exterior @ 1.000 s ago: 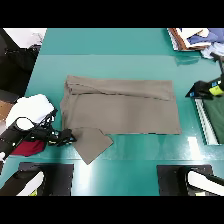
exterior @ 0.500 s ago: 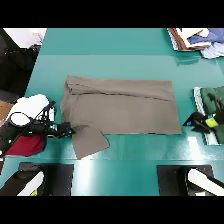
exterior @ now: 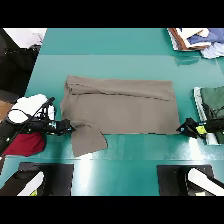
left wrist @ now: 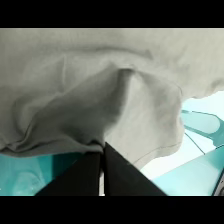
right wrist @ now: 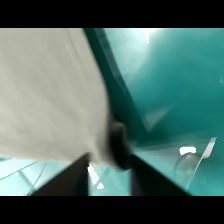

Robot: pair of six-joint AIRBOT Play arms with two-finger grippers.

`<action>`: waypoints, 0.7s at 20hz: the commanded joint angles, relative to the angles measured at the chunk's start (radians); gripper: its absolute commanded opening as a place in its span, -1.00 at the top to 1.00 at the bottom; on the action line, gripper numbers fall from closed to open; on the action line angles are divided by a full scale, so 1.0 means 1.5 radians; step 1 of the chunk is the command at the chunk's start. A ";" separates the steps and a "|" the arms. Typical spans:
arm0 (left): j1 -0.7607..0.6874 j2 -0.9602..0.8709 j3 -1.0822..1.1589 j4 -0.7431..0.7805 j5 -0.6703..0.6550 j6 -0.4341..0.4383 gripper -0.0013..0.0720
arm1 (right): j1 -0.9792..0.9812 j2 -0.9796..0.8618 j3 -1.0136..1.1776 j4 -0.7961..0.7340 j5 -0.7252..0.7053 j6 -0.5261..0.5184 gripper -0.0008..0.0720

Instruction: Fold the shirts.

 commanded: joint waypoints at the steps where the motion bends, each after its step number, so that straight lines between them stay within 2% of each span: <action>1: 0.001 0.001 0.001 0.001 -0.004 0.006 0.90 | 0.033 0.001 -0.005 0.013 -0.021 -0.009 0.85; 2: 0.000 0.001 0.006 0.014 -0.019 0.006 0.91 | 0.040 0.001 -0.005 0.009 -0.016 -0.009 0.93; 6: 0.000 0.023 0.065 0.123 -0.129 -0.001 0.91 | 0.027 0.061 -0.005 -0.027 0.056 -0.008 0.93; 9: 0.000 0.124 0.065 0.146 -0.172 -0.040 0.91 | 0.005 0.165 -0.005 -0.105 0.157 -0.008 0.93; 11: 0.000 0.198 0.065 0.145 -0.238 -0.059 0.91 | -0.005 0.238 -0.005 -0.151 0.206 -0.004 0.93; 14: 0.000 0.283 0.066 0.135 -0.334 -0.099 0.91 | -0.005 0.334 -0.005 -0.171 0.230 0.017 0.93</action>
